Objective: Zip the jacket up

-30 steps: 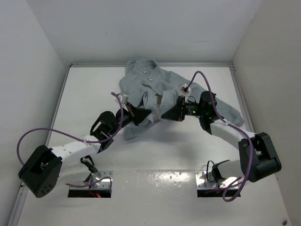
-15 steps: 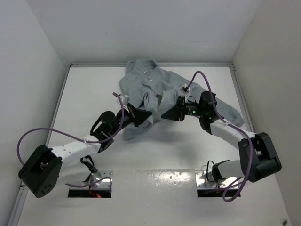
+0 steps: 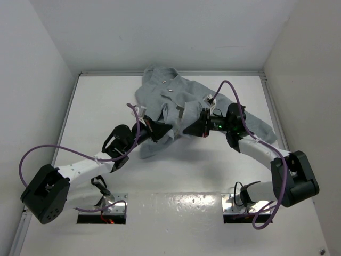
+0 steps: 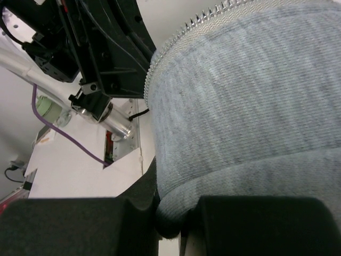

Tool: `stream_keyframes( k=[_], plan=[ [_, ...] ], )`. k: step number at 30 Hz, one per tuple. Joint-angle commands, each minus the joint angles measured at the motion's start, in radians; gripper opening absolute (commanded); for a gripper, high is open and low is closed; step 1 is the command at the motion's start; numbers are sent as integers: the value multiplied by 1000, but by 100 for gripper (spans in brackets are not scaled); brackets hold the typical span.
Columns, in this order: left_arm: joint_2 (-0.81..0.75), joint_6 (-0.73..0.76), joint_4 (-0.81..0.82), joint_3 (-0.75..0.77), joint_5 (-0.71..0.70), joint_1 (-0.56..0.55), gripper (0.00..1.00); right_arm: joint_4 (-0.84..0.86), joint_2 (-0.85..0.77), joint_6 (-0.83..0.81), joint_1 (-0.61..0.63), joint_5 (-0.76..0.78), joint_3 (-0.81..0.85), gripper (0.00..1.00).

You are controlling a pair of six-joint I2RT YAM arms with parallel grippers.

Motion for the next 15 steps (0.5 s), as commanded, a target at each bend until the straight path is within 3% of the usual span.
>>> stream_keyframes(
  k=[1,15],
  plan=[
    [-19,-16,81,68,12,9,0,74,-42,-24,3,-10,10,0],
    [-19,-37,40,68,24,19,0,82,-48,-21,5,-10,18,0]
  ],
)
